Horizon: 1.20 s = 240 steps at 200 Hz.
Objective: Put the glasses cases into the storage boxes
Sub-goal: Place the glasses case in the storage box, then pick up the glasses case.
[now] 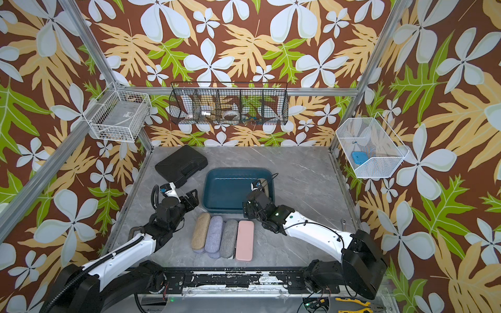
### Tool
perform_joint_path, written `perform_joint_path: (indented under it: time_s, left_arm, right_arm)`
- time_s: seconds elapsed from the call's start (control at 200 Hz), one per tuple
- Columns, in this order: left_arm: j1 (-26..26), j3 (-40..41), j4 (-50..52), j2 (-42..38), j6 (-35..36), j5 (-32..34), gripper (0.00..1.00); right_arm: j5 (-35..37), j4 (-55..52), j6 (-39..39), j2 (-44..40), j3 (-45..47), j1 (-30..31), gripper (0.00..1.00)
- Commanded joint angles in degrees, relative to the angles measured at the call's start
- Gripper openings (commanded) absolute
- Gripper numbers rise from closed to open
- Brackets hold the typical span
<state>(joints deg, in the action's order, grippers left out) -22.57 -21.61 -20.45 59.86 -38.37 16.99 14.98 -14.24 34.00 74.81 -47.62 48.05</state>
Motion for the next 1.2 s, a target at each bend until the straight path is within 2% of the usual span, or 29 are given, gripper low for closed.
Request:
perform_joint_path:
  time_s: [0.0,0.275,0.591,0.976,1.196]
  left_arm:
    - [-0.02,-0.63,-1.84,1.41,0.73,1.66,0.83]
    - [-0.02,-0.10,-4.68,3.16,-0.08,1.27,0.83]
    - [-0.02,0.55,-5.62,0.39,0.15,1.81,0.83]
    - [-0.02,2.60,-5.64,-2.93,0.10,1.64,0.83]
    - [-0.02,3.37,-5.57,-4.22,0.18,1.81,0.83]
  right_arm:
    - [0.50,-4.52,6.47,-1.41,0.68,2.78,0.85]
    - [-0.73,-9.31,12.36,0.20,1.21,10.10,0.88]
    - [0.79,-13.05,17.25,2.31,-0.33,17.21,0.87]
    - [1.19,-14.15,20.90,4.10,0.41,20.75,0.79]
    - [0.83,-14.66,21.02,5.99,-0.58,20.74,0.80]
